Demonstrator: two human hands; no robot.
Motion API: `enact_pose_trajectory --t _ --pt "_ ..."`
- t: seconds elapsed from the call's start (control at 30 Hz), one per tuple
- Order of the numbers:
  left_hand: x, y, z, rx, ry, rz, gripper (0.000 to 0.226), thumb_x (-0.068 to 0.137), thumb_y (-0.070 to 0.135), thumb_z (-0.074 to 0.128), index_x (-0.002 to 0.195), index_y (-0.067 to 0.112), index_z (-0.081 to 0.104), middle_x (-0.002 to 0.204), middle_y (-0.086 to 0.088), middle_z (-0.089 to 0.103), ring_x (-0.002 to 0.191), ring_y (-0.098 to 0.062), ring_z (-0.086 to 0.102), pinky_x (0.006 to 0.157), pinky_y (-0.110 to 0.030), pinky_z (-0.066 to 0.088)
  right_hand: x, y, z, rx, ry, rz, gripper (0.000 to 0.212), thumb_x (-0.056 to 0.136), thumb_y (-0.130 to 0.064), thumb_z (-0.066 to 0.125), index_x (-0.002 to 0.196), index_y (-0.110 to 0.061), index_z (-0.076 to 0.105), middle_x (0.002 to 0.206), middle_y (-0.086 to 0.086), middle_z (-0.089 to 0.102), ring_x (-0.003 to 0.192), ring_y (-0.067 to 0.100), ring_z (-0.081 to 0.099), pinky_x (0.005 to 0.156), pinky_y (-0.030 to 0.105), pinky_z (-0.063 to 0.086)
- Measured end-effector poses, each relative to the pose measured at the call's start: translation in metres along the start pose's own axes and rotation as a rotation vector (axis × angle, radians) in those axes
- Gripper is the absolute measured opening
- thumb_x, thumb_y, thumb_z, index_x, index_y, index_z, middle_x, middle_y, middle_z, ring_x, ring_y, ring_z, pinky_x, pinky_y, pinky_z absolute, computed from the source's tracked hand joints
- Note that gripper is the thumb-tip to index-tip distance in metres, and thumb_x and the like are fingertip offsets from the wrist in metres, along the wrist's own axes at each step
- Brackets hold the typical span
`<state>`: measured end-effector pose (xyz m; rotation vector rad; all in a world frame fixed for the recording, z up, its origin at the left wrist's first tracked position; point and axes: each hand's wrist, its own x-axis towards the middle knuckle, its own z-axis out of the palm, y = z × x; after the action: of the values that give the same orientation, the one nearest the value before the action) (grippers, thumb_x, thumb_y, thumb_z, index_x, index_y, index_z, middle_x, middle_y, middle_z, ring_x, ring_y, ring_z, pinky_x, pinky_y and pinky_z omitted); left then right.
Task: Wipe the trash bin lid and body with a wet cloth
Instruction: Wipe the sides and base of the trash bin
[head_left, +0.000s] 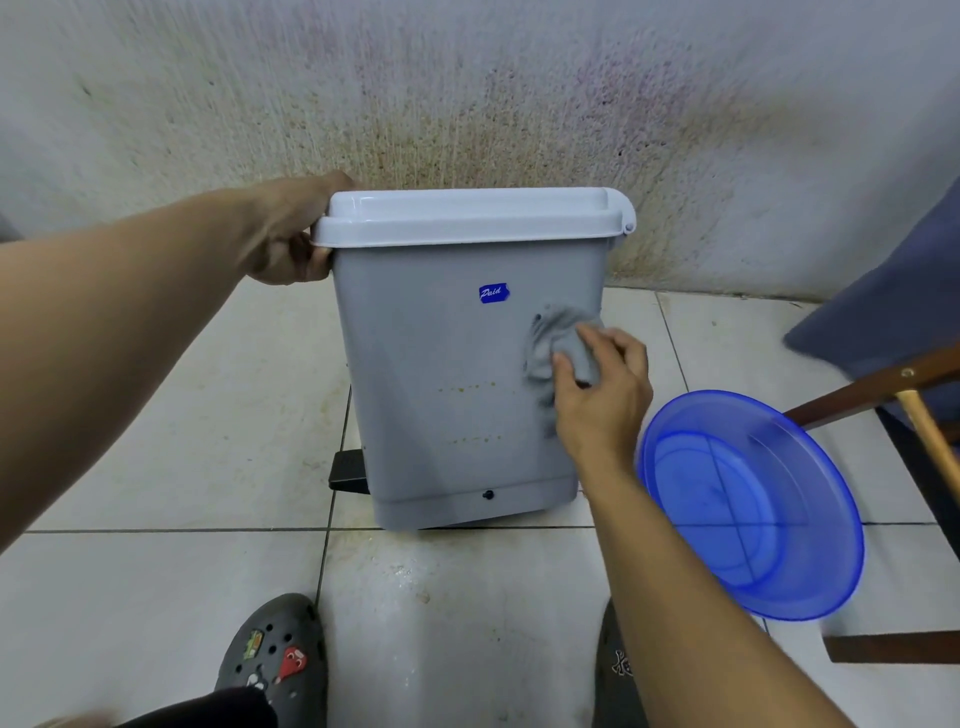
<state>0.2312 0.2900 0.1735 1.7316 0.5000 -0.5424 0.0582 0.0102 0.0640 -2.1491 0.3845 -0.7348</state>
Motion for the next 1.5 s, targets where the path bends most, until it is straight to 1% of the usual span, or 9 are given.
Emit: enact_pose_trajectory --t 0.17,0.33,0.47,0.63,0.87,0.97,1.1,1.4,1.5 --pt "0.004 -0.003 -0.001 -0.023 0.003 -0.015 0.021 0.079 0.045 0.073 0.089 0.030 0.062 0.073 0.010 0.056 0.053 -0.006 0.050 0.034 -0.014 0.036 0.036 -0.015 0.000 -0.168 -0.118 -0.264 0.030 0.086 -0.024 0.072 0.115 -0.029 0.072 0.124 -0.006 0.054 0.115 0.023 0.045 0.093 0.036 0.046" --pt "0.005 -0.001 0.000 -0.024 0.001 -0.008 0.018 0.084 0.044 0.071 0.081 0.028 0.063 0.071 0.010 0.057 0.048 -0.005 0.052 0.033 -0.014 0.035 0.013 0.001 -0.003 -0.277 -0.188 -0.178 0.039 0.089 -0.023 0.071 0.126 -0.036 0.064 0.132 0.000 0.042 0.110 0.025 0.045 0.076 0.027 0.042" --pt "0.006 -0.001 0.000 -0.048 0.002 -0.010 0.017 0.085 0.044 0.071 0.088 0.029 0.063 0.074 0.010 0.056 0.054 -0.006 0.052 0.035 -0.014 0.036 -0.048 0.031 -0.001 -0.247 -0.264 -0.148 0.051 0.083 -0.005 0.073 0.123 -0.034 0.065 0.128 -0.002 0.045 0.109 0.023 0.046 0.076 0.026 0.045" --pt "0.003 -0.002 0.001 -0.059 -0.010 0.002 0.019 0.085 0.044 0.071 0.096 0.030 0.064 0.077 0.010 0.057 0.055 -0.006 0.052 0.035 -0.014 0.037 -0.100 0.056 -0.004 -0.250 -0.403 -0.094 0.049 0.084 -0.002 0.073 0.122 -0.032 0.065 0.132 -0.007 0.045 0.115 0.017 0.046 0.082 0.036 0.058" --pt "0.002 -0.002 0.004 -0.038 0.002 0.009 0.016 0.086 0.042 0.068 0.090 0.028 0.061 0.073 0.009 0.055 0.054 -0.007 0.050 0.035 -0.014 0.036 -0.010 -0.020 0.001 -0.121 -0.120 -0.142 0.058 0.083 -0.003 0.063 0.139 -0.018 0.054 0.126 0.004 0.062 0.113 0.027 0.053 0.085 0.032 0.048" --pt "0.001 0.000 0.008 -0.020 0.004 0.023 0.019 0.089 0.042 0.066 0.080 0.027 0.058 0.065 0.010 0.052 0.052 -0.006 0.048 0.036 -0.014 0.035 0.022 -0.052 0.007 -0.184 -0.134 -0.376 0.057 0.078 -0.001 0.056 0.134 -0.014 0.058 0.129 0.003 0.059 0.112 0.030 0.048 0.088 0.032 0.044" --pt "0.002 0.000 0.007 -0.026 -0.001 0.025 0.020 0.089 0.042 0.066 0.079 0.027 0.058 0.067 0.009 0.052 0.052 -0.007 0.048 0.036 -0.014 0.035 0.003 -0.040 0.014 -0.264 -0.196 -0.450 0.054 0.078 0.004 0.057 0.127 -0.019 0.065 0.130 0.001 0.057 0.112 0.030 0.046 0.076 0.031 0.047" --pt "0.000 -0.001 0.005 -0.026 -0.006 0.009 0.016 0.086 0.042 0.068 0.085 0.028 0.061 0.071 0.010 0.054 0.054 -0.006 0.050 0.035 -0.014 0.036 -0.112 0.033 0.012 -0.341 -0.478 -0.354 0.061 0.071 0.010 0.074 0.121 -0.026 0.066 0.130 -0.002 0.055 0.117 0.027 0.048 0.066 0.041 0.059" --pt "0.000 -0.001 0.005 -0.021 -0.026 0.026 0.017 0.083 0.044 0.069 0.087 0.029 0.063 0.072 0.011 0.055 0.057 -0.006 0.050 0.036 -0.014 0.035 -0.110 0.029 0.011 -0.310 -0.458 -0.332 0.054 0.075 0.008 0.071 0.120 -0.023 0.068 0.127 -0.002 0.057 0.115 0.027 0.051 0.069 0.042 0.058"
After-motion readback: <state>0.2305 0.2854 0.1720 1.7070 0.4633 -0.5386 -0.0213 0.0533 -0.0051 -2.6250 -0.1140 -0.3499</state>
